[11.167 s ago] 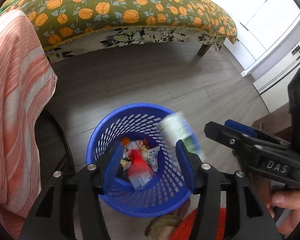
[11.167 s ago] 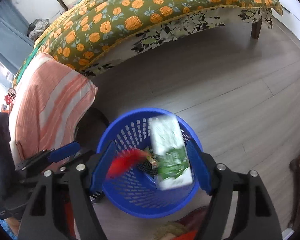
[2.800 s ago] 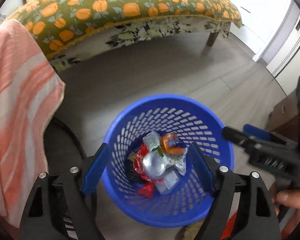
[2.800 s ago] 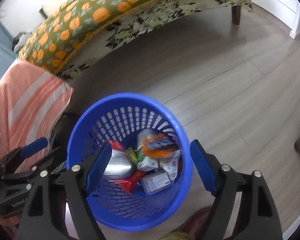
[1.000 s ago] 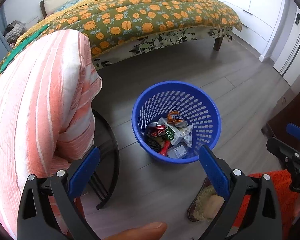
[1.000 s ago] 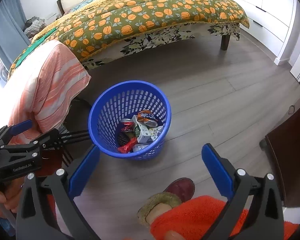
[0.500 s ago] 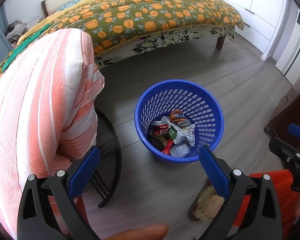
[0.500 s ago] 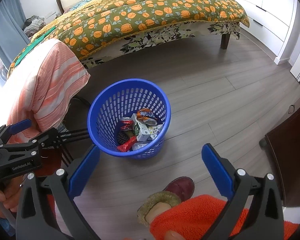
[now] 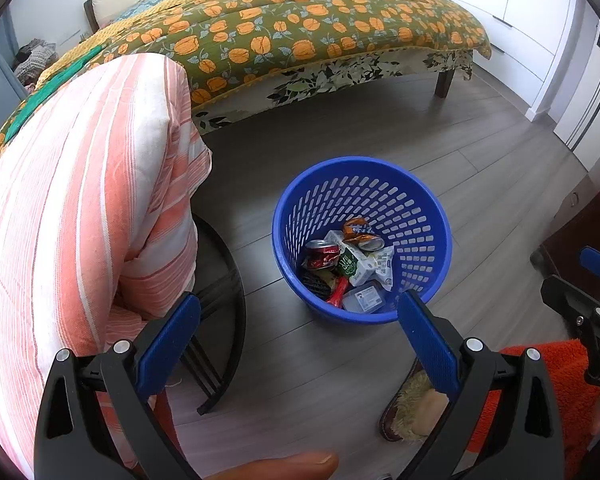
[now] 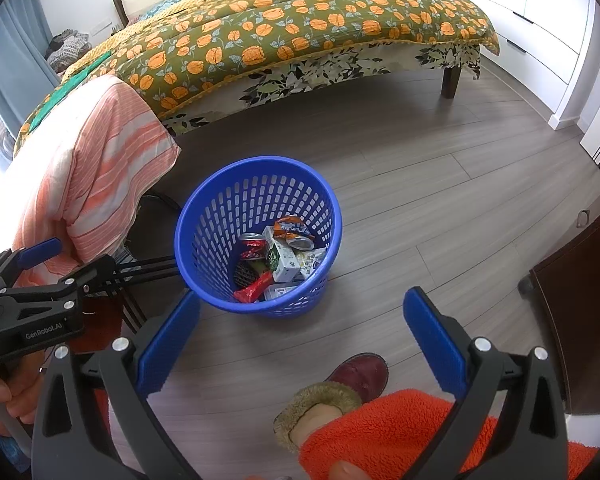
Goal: Collect trash
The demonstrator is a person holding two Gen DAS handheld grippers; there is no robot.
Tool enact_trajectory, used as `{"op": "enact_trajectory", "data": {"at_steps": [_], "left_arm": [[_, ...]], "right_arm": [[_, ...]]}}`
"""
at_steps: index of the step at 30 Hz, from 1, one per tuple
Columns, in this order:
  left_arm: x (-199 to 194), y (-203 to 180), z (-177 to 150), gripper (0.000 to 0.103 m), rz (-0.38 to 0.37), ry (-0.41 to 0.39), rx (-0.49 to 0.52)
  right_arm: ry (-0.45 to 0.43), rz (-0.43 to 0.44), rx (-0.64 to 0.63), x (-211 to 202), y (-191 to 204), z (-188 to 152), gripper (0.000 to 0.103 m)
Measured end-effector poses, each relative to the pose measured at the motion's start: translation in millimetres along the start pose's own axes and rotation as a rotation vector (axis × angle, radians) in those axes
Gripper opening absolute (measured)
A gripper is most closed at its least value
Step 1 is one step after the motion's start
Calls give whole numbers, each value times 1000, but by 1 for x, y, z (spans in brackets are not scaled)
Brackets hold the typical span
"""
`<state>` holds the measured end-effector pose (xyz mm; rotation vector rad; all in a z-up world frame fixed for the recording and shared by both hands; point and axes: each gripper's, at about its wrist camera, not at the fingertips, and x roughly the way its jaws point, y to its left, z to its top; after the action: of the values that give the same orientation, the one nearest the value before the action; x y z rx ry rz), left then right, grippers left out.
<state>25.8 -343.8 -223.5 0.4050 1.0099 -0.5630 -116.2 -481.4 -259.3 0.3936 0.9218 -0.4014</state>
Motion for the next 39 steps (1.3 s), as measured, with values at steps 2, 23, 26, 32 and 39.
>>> {"op": "enact_trajectory", "data": {"at_steps": [2, 23, 26, 32, 39], "left_arm": [[0, 0, 0, 98, 0, 0, 1], [0, 1, 0, 98, 0, 0, 1], [0, 0, 0, 98, 1, 0, 0], [0, 0, -1, 98, 2, -1, 0], [-2, 2, -1, 96, 17, -15, -4]], "right_arm": [[0, 0, 1, 0, 0, 0, 98], [0, -1, -1, 0, 0, 0, 98], [0, -1, -1, -1, 0, 0, 98], [1, -3, 0, 0, 0, 0, 98], [1, -4, 2, 0, -1, -2, 98]]}}
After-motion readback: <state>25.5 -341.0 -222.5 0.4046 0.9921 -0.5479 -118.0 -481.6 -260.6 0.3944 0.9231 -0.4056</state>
